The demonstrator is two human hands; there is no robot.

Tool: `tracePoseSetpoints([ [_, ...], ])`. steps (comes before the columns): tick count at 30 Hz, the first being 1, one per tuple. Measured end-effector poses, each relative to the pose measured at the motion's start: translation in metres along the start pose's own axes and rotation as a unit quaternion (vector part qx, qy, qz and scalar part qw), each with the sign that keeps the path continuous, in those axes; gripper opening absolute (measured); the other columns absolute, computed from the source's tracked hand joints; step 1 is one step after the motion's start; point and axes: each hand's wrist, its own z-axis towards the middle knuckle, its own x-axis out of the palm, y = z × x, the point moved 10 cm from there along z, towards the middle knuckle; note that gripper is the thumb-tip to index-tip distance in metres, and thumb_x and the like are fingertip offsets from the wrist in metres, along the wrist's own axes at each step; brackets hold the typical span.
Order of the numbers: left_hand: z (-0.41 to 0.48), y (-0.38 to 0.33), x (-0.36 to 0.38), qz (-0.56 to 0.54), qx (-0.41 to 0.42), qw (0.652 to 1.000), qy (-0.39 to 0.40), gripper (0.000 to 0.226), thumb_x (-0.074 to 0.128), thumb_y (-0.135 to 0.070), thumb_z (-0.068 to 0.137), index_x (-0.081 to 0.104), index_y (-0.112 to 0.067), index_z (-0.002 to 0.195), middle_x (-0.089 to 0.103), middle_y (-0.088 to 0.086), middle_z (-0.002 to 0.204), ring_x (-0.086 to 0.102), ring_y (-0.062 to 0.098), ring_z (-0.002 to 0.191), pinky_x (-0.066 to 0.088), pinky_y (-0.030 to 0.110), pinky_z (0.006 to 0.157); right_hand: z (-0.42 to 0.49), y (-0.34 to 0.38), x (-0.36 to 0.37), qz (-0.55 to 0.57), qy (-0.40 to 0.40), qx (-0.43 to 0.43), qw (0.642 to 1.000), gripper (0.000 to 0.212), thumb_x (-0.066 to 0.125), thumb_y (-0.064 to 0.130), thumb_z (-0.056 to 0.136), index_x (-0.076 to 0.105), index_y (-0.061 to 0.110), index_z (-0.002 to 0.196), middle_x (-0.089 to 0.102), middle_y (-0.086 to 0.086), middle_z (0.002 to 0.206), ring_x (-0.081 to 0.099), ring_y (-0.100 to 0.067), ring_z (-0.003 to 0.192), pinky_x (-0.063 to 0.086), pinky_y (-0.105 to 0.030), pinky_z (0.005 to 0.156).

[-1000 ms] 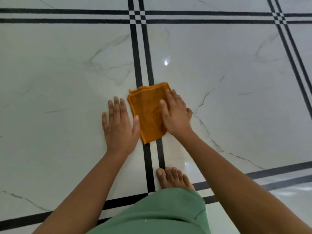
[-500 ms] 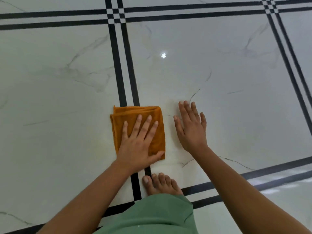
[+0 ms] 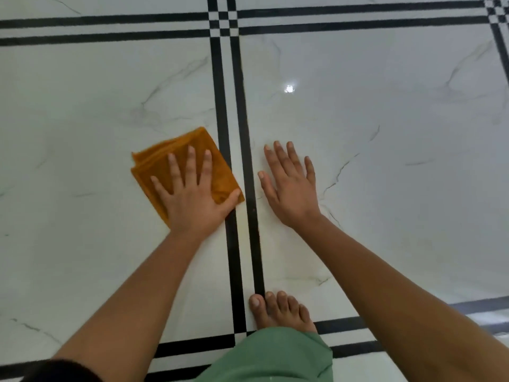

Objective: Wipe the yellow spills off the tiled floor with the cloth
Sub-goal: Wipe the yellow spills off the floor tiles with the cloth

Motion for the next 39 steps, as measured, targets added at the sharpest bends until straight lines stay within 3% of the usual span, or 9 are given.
tracePoseSetpoints([
  [5, -0.024, -0.013, 0.008, 0.037, 0.176, 0.983, 0.020, 0.091, 0.015, -0.085, 0.070, -0.001, -0.036, 0.146, 0.005, -0.001, 0.157, -0.003, 0.031, 0.143, 0.002, 0.067, 0.107, 0.001, 0.004, -0.001, 0.009, -0.005, 0.008, 1.000, 0.061, 0.009, 0.049, 0.093, 0.003, 0.027, 0.149, 0.001, 0.003, 0.159, -0.011, -0.012, 0.144, -0.015, -0.034, 0.111],
  [10, 0.028, 0.058, -0.012, -0.066, -0.124, 0.990, -0.014, 0.095, 0.028, -0.082, 0.073, -0.003, -0.032, 0.147, -0.006, 0.001, 0.157, -0.014, 0.034, 0.141, -0.006, 0.066, 0.107, 0.006, 0.028, 0.008, -0.002, 0.014, -0.034, 0.999, 0.060, 0.008, 0.048, 0.094, 0.002, 0.027, 0.149, 0.001, 0.004, 0.159, -0.011, -0.012, 0.144, -0.013, -0.035, 0.112],
  [16, -0.035, 0.052, 0.002, -0.012, 0.021, 1.000, 0.003, 0.095, 0.023, -0.085, 0.064, 0.005, -0.040, 0.145, 0.004, -0.003, 0.157, -0.004, 0.032, 0.143, -0.001, 0.064, 0.107, 0.028, 0.076, 0.007, -0.009, 0.015, -0.085, 0.996, 0.057, 0.014, 0.048, 0.097, 0.008, 0.026, 0.150, 0.006, 0.002, 0.159, -0.005, -0.015, 0.146, -0.012, -0.035, 0.112],
  [21, -0.020, 0.124, -0.005, -0.067, -0.188, 0.979, -0.026, 0.095, 0.023, -0.085, 0.067, 0.002, -0.036, 0.146, 0.002, -0.001, 0.157, -0.006, 0.033, 0.143, -0.001, 0.064, 0.107, 0.030, 0.117, 0.016, -0.013, 0.023, -0.138, 0.990, 0.060, 0.012, 0.048, 0.094, 0.009, 0.026, 0.150, 0.008, 0.001, 0.159, -0.004, -0.015, 0.146, -0.011, -0.036, 0.113],
  [25, -0.073, 0.076, 0.004, -0.063, -0.091, 0.994, -0.016, 0.091, 0.026, -0.081, 0.070, 0.020, -0.031, 0.146, 0.022, 0.001, 0.154, 0.014, 0.035, 0.141, 0.010, 0.062, 0.106, 0.028, 0.147, 0.017, 0.002, 0.022, -0.161, 0.987, 0.060, 0.013, 0.048, 0.095, 0.009, 0.024, 0.150, 0.008, 0.001, 0.159, -0.004, -0.015, 0.146, -0.010, -0.035, 0.113],
  [29, -0.082, 0.127, -0.017, -0.178, -0.113, 0.974, -0.086, 0.071, 0.035, -0.059, 0.081, 0.032, -0.024, 0.142, 0.031, -0.002, 0.150, 0.024, 0.018, 0.139, 0.021, 0.049, 0.107, 0.008, 0.199, 0.027, 0.047, 0.013, -0.232, 0.972, 0.056, 0.021, 0.041, 0.098, 0.019, 0.016, 0.149, 0.018, -0.005, 0.156, 0.007, -0.020, 0.146, 0.000, -0.036, 0.115],
  [31, -0.102, 0.168, -0.020, -0.183, -0.165, 0.962, -0.120, 0.064, 0.030, -0.051, 0.087, 0.033, -0.020, 0.142, 0.028, 0.000, 0.151, 0.018, 0.017, 0.141, 0.017, 0.048, 0.110, -0.007, 0.226, 0.041, 0.052, 0.019, -0.254, 0.966, 0.060, 0.022, 0.045, 0.095, 0.022, 0.015, 0.148, 0.022, -0.007, 0.155, 0.012, -0.023, 0.145, 0.003, -0.037, 0.114],
  [34, -0.122, 0.206, -0.009, -0.159, -0.214, 0.960, -0.088, 0.067, 0.016, -0.052, 0.086, 0.024, -0.021, 0.145, 0.018, -0.002, 0.154, 0.003, 0.009, 0.140, 0.006, 0.043, 0.113, -0.025, 0.247, 0.083, -0.028, 0.090, -0.284, 0.954, 0.071, 0.022, 0.064, 0.089, 0.008, 0.030, 0.149, 0.002, -0.003, 0.159, -0.005, -0.024, 0.146, -0.009, -0.041, 0.113],
  [39, -0.101, 0.199, -0.003, -0.134, -0.176, 0.974, -0.051, 0.070, 0.010, -0.054, 0.085, 0.016, -0.022, 0.147, 0.012, -0.002, 0.156, 0.004, 0.015, 0.144, 0.002, 0.037, 0.113, 0.033, 0.247, 0.081, -0.103, 0.060, -0.289, 0.950, 0.072, 0.022, 0.070, 0.082, 0.006, 0.042, 0.147, 0.000, 0.001, 0.159, -0.002, -0.024, 0.146, -0.004, -0.048, 0.113],
])
